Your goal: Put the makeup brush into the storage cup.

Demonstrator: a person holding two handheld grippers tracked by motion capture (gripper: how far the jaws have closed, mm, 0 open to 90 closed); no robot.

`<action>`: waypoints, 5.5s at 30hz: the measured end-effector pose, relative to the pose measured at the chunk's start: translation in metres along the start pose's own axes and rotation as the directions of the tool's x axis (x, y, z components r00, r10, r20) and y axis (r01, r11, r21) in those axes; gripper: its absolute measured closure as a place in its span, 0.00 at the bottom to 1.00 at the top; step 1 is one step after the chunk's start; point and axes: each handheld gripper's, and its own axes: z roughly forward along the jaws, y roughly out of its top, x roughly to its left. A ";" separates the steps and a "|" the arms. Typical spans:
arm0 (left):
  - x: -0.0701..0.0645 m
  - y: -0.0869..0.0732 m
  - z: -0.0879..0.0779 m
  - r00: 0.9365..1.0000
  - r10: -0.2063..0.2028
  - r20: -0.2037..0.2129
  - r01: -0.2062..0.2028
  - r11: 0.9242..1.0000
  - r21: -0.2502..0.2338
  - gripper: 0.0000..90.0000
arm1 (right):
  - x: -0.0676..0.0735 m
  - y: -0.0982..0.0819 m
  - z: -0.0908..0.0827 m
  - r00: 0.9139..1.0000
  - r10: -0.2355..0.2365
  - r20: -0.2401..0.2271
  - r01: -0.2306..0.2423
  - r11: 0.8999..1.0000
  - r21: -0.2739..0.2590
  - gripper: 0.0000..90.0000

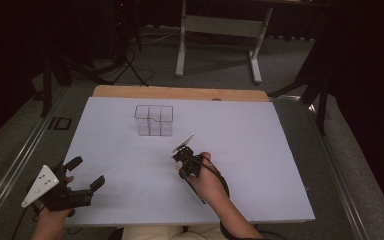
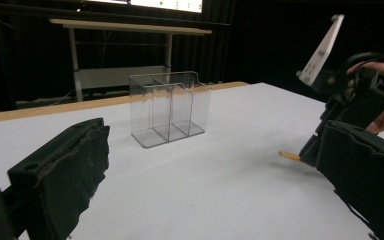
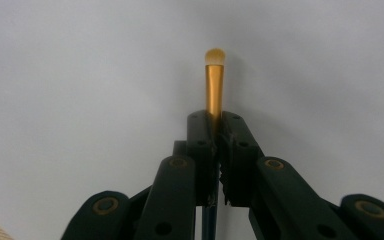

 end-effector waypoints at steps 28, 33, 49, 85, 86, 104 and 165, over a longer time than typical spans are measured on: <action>-0.008 0.001 0.009 0.998 -0.027 0.063 0.023 0.998 0.058 0.01 | -0.021 -0.034 -0.037 0.996 -0.051 -0.071 0.027 0.950 -0.312 0.94; -0.011 0.002 0.013 0.997 -0.043 0.058 0.039 0.997 0.064 0.01 | -0.026 -0.037 -0.042 0.997 -0.034 -0.068 0.009 0.940 -0.342 0.94; -0.027 0.010 0.026 0.989 -0.100 0.110 0.089 0.992 0.094 0.01 | -0.040 -0.046 -0.058 0.997 -0.045 -0.056 0.016 0.902 -0.432 0.94; -0.074 0.029 0.081 0.951 -0.075 0.299 0.041 0.992 0.118 0.01 | -0.044 -0.064 -0.107 0.994 -0.099 -0.042 0.049 0.766 -0.640 0.94; -0.075 0.030 0.083 0.952 -0.070 0.298 0.032 0.991 0.132 0.01 | -0.043 -0.063 -0.108 0.994 -0.101 -0.042 0.050 0.763 -0.644 0.94; -0.091 0.026 0.131 0.896 -0.207 0.394 0.124 0.966 0.225 0.01 | -0.032 -0.046 -0.118 0.993 -0.113 -0.034 0.053 0.683 -0.729 0.94; -0.118 0.036 0.189 0.881 -0.140 0.451 0.001 0.955 0.295 0.96 | -0.017 -0.046 -0.126 0.985 -0.164 -0.051 0.052 0.567 -0.822 0.93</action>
